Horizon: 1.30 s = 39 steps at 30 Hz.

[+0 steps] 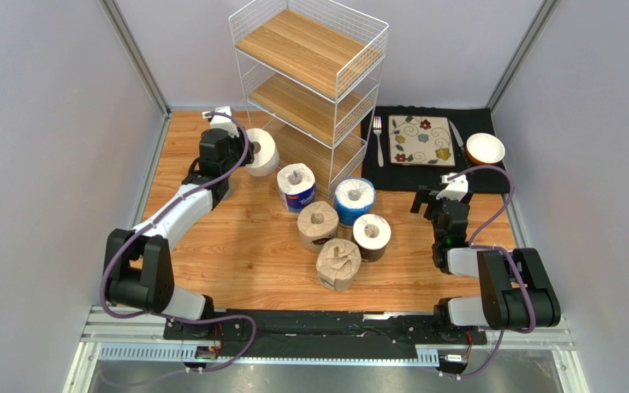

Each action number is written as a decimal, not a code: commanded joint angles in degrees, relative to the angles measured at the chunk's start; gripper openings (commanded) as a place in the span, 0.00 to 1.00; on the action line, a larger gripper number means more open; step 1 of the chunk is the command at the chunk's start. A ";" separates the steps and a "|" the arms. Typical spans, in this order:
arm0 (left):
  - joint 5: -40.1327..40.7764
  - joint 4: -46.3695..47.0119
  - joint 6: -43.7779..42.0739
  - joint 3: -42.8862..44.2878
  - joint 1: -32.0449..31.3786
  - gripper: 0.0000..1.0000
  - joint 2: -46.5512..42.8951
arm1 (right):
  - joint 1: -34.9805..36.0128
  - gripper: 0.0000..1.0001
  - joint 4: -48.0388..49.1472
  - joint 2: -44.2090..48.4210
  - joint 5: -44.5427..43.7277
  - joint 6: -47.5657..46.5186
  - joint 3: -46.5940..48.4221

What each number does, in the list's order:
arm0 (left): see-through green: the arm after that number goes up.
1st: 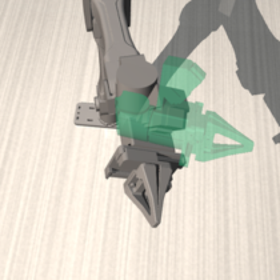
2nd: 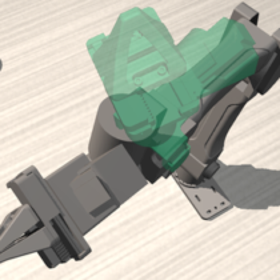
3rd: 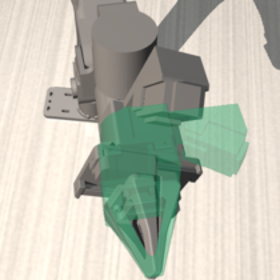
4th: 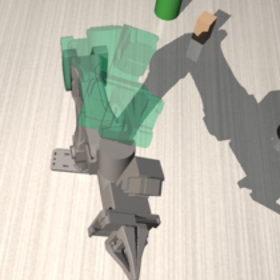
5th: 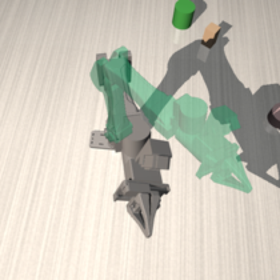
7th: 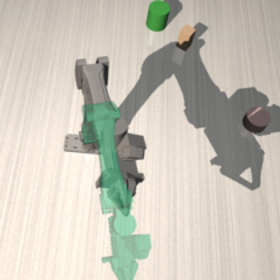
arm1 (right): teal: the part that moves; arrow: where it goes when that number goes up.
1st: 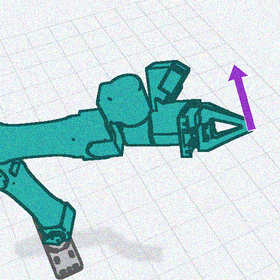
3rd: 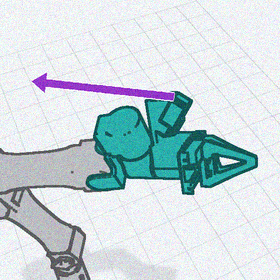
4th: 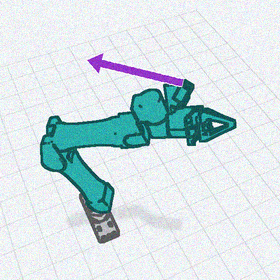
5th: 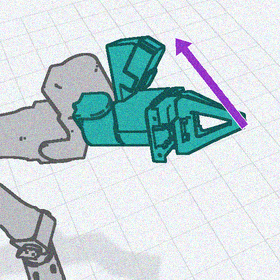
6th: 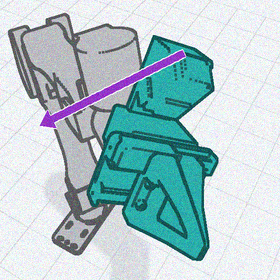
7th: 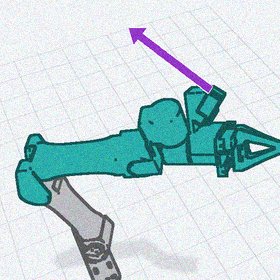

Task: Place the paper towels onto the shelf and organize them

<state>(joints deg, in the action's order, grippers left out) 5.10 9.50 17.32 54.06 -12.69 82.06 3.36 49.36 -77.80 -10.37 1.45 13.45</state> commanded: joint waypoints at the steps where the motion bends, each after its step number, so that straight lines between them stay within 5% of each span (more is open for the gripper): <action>1: 0.43 11.24 -0.09 3.15 -1.37 0.24 2.48 | 0.07 0.99 1.53 0.81 -0.26 -0.31 1.40; 20: 10.01 21.00 3.68 9.74 -8.58 0.25 17.42 | 0.16 0.99 1.61 0.81 -0.26 -0.31 1.40; 39: 9.31 21.70 8.52 11.85 -8.85 0.36 23.93 | 0.07 0.99 1.61 0.72 -0.26 -0.31 1.40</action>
<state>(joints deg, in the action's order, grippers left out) 14.55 24.80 22.59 62.63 -21.04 105.45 3.36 49.36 -77.80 -10.37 1.45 13.45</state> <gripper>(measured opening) 0.495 0.993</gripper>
